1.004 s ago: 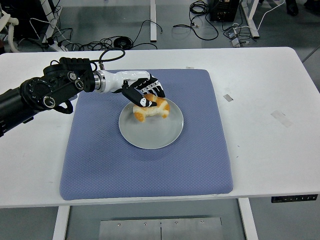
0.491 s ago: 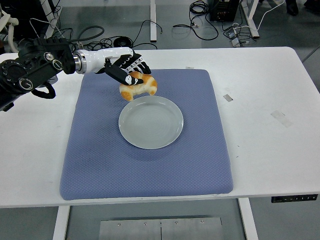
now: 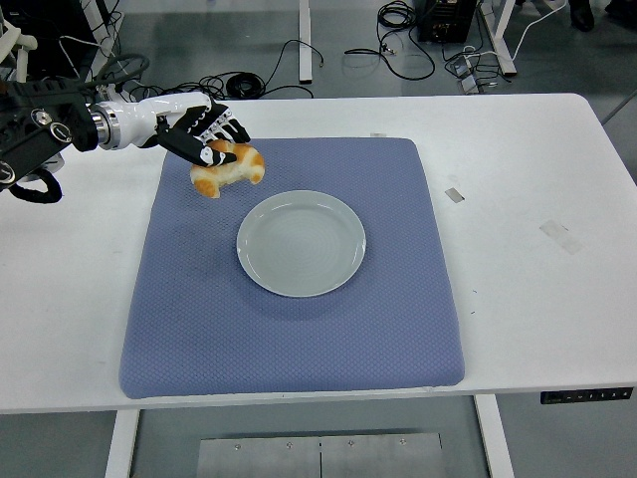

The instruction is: Place the bread on the table

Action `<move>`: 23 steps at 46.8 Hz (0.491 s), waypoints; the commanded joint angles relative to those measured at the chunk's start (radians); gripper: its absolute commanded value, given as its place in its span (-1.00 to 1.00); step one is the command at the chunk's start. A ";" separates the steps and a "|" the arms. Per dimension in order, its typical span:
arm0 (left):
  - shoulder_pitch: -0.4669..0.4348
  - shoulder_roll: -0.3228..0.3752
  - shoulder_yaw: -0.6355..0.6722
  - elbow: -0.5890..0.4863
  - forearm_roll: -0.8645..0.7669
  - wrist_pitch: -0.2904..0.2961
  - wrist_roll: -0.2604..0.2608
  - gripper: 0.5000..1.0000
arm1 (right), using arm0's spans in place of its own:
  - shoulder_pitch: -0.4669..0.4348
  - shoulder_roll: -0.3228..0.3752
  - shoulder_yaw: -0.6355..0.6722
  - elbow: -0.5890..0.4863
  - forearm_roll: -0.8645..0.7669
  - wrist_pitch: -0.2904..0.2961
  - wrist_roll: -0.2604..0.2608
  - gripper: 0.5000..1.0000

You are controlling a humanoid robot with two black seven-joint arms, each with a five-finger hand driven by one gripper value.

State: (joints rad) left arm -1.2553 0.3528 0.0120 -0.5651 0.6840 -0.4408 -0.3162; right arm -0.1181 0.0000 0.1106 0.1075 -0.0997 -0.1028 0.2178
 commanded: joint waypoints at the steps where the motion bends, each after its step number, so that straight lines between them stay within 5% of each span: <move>1: 0.010 0.002 0.002 0.005 0.002 0.002 0.002 -0.54 | 0.000 0.000 0.000 0.000 0.000 0.000 0.000 1.00; 23: 0.048 0.037 0.006 0.034 0.002 0.008 0.002 -0.52 | 0.000 0.000 0.000 0.000 0.000 0.000 0.000 1.00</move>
State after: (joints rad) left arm -1.2162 0.3891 0.0178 -0.5421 0.6857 -0.4330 -0.3147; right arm -0.1182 0.0000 0.1103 0.1074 -0.0997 -0.1028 0.2178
